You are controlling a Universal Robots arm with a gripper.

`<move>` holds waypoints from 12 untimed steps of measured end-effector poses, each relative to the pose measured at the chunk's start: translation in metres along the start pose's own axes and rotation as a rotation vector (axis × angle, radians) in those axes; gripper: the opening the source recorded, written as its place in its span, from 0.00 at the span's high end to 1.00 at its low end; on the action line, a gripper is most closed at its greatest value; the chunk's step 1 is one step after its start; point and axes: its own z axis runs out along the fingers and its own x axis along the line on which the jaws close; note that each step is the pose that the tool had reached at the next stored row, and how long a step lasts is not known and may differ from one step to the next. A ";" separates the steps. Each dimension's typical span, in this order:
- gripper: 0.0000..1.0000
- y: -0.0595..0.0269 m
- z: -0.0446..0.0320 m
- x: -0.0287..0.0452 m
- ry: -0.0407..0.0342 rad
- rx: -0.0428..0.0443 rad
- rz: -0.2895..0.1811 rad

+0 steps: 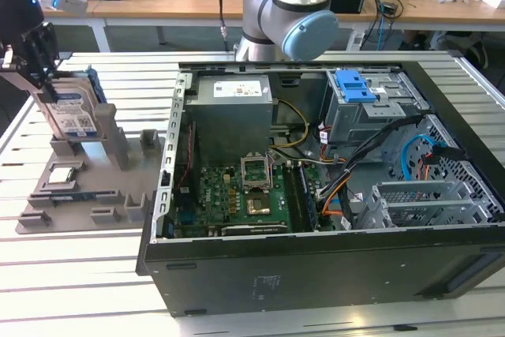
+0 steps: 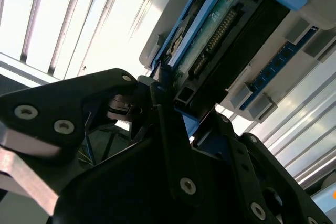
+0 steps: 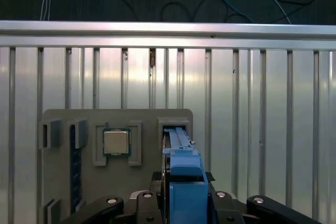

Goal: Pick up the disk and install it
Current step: 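Pick up the disk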

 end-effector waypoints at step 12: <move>0.64 0.0003 -0.0167 -0.0001 0.0000 0.0000 0.000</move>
